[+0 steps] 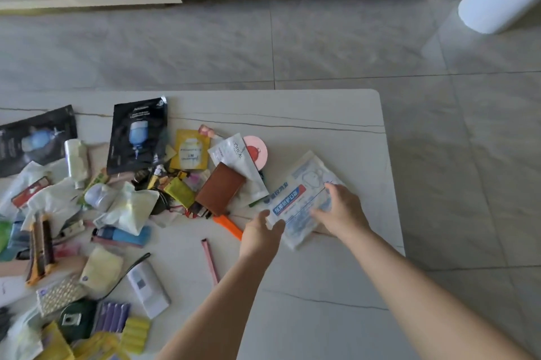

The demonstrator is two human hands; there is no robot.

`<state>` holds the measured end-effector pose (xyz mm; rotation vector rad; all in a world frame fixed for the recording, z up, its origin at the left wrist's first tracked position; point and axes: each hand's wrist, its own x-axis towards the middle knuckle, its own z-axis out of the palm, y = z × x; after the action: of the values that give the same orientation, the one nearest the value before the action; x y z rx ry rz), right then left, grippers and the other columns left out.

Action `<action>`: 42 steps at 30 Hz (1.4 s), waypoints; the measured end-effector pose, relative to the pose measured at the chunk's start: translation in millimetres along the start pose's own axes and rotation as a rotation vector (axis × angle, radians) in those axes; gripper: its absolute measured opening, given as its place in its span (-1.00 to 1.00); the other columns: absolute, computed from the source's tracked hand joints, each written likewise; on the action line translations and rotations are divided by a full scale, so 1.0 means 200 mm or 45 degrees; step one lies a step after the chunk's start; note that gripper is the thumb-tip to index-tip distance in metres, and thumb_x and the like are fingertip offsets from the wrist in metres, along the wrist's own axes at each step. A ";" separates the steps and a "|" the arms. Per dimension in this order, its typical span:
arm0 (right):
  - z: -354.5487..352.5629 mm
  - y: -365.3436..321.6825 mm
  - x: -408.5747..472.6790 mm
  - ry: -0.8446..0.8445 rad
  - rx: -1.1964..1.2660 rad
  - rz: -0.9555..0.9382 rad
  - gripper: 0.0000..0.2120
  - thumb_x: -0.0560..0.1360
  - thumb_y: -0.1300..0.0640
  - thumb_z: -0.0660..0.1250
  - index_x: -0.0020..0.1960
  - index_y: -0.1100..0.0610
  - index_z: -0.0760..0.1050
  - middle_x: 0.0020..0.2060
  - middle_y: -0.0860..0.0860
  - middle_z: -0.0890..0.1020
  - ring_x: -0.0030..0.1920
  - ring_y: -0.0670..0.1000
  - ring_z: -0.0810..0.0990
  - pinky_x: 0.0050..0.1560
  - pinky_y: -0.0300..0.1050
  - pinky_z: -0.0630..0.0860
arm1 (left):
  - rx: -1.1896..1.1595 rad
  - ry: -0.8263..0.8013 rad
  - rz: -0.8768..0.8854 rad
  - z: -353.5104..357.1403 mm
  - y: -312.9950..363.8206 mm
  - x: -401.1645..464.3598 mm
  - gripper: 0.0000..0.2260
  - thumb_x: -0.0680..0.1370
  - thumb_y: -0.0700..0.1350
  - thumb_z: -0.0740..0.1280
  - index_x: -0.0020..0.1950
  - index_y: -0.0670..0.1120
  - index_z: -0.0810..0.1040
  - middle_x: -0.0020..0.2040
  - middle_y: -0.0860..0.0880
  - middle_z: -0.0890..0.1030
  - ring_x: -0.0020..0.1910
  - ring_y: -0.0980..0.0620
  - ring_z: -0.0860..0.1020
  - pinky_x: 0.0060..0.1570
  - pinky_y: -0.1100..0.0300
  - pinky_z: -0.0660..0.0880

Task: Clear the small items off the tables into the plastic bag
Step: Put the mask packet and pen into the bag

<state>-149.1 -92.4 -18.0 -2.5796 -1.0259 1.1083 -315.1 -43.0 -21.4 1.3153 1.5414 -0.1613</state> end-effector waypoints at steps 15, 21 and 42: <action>-0.02 0.10 0.15 0.137 0.045 0.221 -0.64 0.44 0.07 0.33 -0.38 0.10 0.20 -0.37 0.00 0.38 -0.23 0.11 0.35 -0.25 -0.10 0.25 | -0.312 0.074 -0.240 0.09 -0.06 0.12 -0.35 0.49 -0.10 0.40 0.50 -0.04 0.17 0.13 -0.14 0.51 0.12 -0.16 0.54 0.13 0.00 0.53; -0.12 0.08 0.04 -0.050 0.437 0.030 -0.85 0.44 0.14 0.39 -0.25 0.18 0.48 -0.40 -0.04 0.46 -0.36 -0.03 0.38 -0.39 -0.17 0.24 | -0.102 0.114 -0.152 0.06 -0.03 0.00 -0.37 0.49 -0.04 0.38 0.49 -0.03 0.19 0.23 -0.09 0.45 0.15 -0.05 0.49 0.11 0.07 0.51; -0.04 -0.37 -0.28 -0.340 0.598 -0.197 -0.91 0.44 0.12 0.43 -0.17 0.07 0.53 -0.26 -0.03 0.59 -0.21 -0.05 0.53 -0.24 -0.28 0.41 | -0.750 0.030 -0.275 -0.42 -0.34 -0.51 -0.74 0.40 -0.01 0.51 0.00 -0.09 0.58 -0.24 -0.07 0.71 -0.27 -0.07 0.69 -0.32 0.07 0.62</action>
<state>-211.5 -71.6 49.8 -1.9933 -0.8661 1.4712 -434.2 -78.5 59.0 0.6893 1.5867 0.1661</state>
